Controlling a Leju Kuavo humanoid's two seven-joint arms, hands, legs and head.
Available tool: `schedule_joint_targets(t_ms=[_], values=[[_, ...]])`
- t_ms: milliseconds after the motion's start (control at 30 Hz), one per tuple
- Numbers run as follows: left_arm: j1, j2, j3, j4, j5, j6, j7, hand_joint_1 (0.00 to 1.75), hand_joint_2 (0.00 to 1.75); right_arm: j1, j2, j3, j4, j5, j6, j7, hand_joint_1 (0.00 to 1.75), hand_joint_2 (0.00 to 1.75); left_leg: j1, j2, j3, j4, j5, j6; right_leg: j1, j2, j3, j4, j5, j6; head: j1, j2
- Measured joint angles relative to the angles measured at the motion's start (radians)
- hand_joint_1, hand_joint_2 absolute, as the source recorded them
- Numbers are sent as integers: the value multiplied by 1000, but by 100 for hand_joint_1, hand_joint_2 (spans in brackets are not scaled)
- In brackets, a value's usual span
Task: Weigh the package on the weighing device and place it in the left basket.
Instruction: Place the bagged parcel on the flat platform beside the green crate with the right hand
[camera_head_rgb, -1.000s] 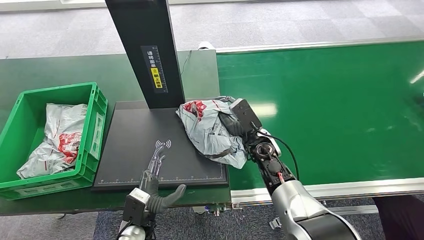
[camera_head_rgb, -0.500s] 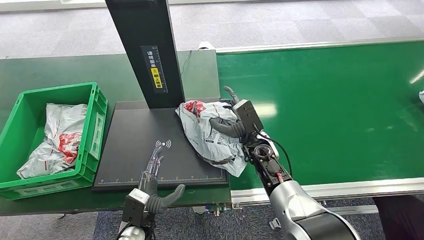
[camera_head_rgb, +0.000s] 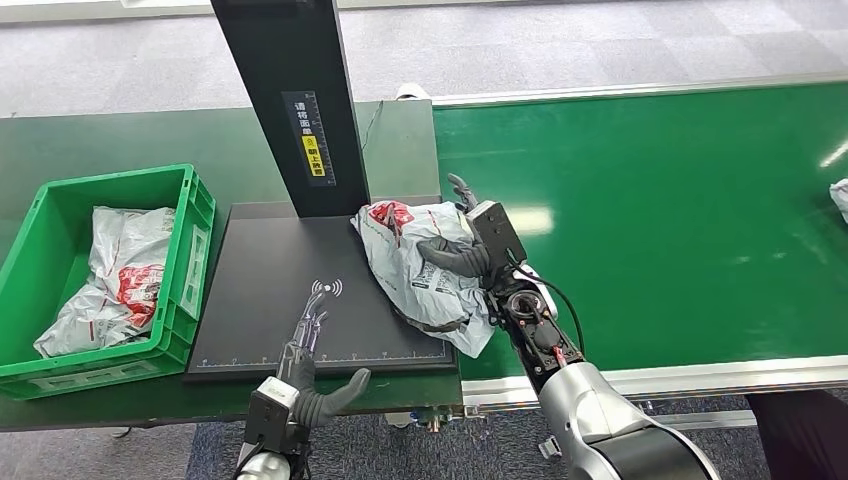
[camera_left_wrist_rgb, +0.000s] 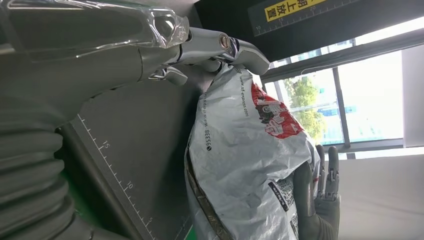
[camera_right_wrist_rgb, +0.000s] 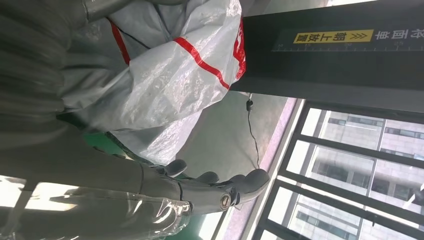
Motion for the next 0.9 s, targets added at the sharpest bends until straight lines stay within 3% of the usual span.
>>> schedule_joint_targets(t_ms=[267,400,500,600,767,900], values=[[4,0,0,-1,5,13,0,0,175,13,30,0,-9,-53,132,-26,0,175,0,0,0,0,0,0,0,0,0,0,0,0,0,0],[23,3,1,-24,2,36,-3,0,175,53,49,0,-75,-170,261,-79,0,175,0,0,0,0,0,0,0,0,0,0,0,0,0,0],[39,11,8,-77,-10,65,-1,0,175,185,51,-5,-257,-381,391,-70,0,175,0,-4,0,0,0,0,0,-3,1,0,-2,1,0,0],[58,23,32,-150,-20,71,16,0,175,343,41,-35,-462,-548,456,-31,0,175,0,-6,-1,0,-1,-1,0,-5,1,0,-3,1,0,0],[86,31,56,-242,-48,63,23,0,175,487,31,-120,-639,-609,499,-19,0,175,0,-6,-1,0,-2,-1,0,-5,1,-1,-3,1,0,0],[96,31,60,-286,-57,59,23,0,175,549,32,-169,-711,-609,512,-18,0,175,0,-5,-1,0,-2,-1,0,-4,1,-1,-3,1,0,0]])
